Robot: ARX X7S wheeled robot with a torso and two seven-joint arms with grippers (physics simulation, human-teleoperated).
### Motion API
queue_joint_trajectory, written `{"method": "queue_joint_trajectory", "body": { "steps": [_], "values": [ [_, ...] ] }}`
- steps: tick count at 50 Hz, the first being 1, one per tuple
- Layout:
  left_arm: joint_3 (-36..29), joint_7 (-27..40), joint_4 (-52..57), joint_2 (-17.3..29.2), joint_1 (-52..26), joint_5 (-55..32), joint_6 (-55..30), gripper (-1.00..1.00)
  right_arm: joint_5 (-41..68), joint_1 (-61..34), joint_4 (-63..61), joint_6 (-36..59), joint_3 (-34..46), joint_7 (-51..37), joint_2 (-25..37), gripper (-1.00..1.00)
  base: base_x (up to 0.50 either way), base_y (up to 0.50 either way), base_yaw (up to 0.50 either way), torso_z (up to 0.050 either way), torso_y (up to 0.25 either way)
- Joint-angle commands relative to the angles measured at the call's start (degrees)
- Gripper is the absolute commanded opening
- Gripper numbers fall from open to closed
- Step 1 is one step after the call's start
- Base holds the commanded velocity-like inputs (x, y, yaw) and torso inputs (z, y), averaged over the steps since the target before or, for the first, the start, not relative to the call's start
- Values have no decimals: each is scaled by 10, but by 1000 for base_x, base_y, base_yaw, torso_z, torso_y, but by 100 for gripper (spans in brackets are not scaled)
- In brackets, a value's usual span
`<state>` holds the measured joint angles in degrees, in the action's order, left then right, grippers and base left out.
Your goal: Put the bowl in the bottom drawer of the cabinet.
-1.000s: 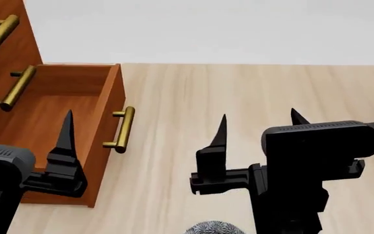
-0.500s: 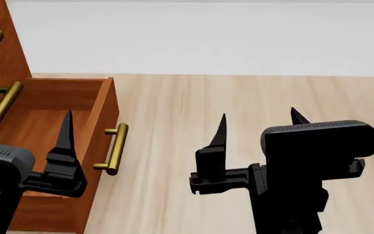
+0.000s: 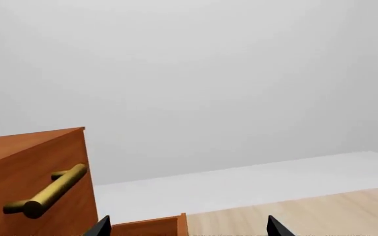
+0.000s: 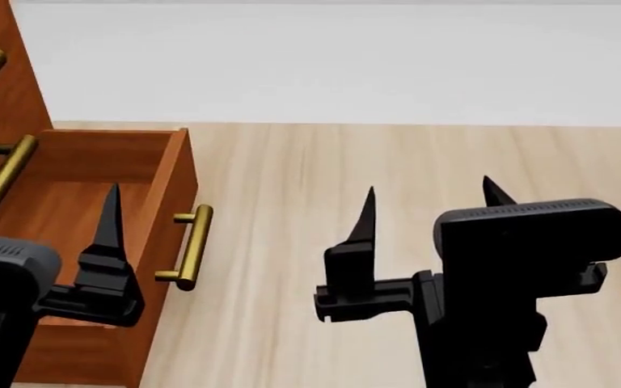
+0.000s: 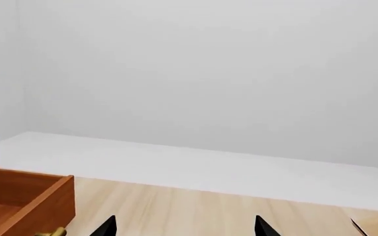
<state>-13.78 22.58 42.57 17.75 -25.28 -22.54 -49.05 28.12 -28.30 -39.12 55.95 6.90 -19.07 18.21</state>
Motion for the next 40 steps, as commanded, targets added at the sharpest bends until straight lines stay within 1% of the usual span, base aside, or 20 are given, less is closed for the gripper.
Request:
{"method": "queue_joint_trajectory", "body": {
  "steps": [1, 6, 14, 21, 23, 29, 31, 32, 33, 34, 36, 37, 39, 40],
  "values": [
    [-5, 3, -2, 4, -7, -3, -13, 100, 2, -5, 2, 0, 1, -1, 3, 100, 0, 0, 0, 0, 0],
    [13, -9, 4, 3, -18, -43, -57, 100, 5, -10, 2, 3, 0, -1, 4, 100, 0, 0, 0, 0, 0],
    [15, -6, 26, 16, -55, -78, -150, 100, 9, -16, 5, 2, -2, 1, 7, 100, 0, 0, 0, 0, 0],
    [69, -12, 63, 3, -96, -167, -284, 100, 15, -22, 3, 5, -6, 1, 9, 100, 0, 0, 0, 0, 0],
    [74, -5, 70, 4, -109, -173, -305, 100, 16, -24, 2, 6, -6, 1, 9, 100, 0, 0, 0, 0, 0],
    [119, -15, 68, -14, -141, -236, -389, 100, 17, -27, 1, 7, -4, -1, 10, 100, 0, 0, 0, 0, 0],
    [116, -11, 69, -11, -143, -239, -390, 100, 18, -27, 1, 7, -4, -1, 10, 100, 0, 0, 0, 0, 0],
    [117, -6, 57, -8, -150, -272, -408, 100, 18, -27, 2, 6, -4, -1, 10, 100, 0, 0, 0, 0, 0],
    [124, 16, 38, -3, -153, -327, -409, 100, 18, -28, 2, 7, -4, -1, 10, 100, 0, 0, 0, 0, 0],
    [119, 41, 29, 6, -160, -357, -408, 100, 19, -28, 0, 8, -4, -2, 11, 100, 0, 0, 0, 0, 0],
    [118, 62, 24, 11, -163, -381, -404, 100, 19, -28, 0, 8, -4, -2, 11, 100, 0, 0, 0, 0, 0],
    [122, 88, 3, 15, -170, -434, -408, 100, 20, -28, -1, 9, -4, -3, 12, 100, 0, 0, 0, 0, 0],
    [115, 132, -18, 26, -180, -501, -407, 100, 20, -27, 0, 8, -5, -3, 12, 100, 0, 0, 0, 0, 0],
    [112, 144, -21, 29, -183, -515, -404, 100, 20, -28, 0, 9, -4, -3, 12, 100, 0, 0, 0, 0, 0]
  ]
}}
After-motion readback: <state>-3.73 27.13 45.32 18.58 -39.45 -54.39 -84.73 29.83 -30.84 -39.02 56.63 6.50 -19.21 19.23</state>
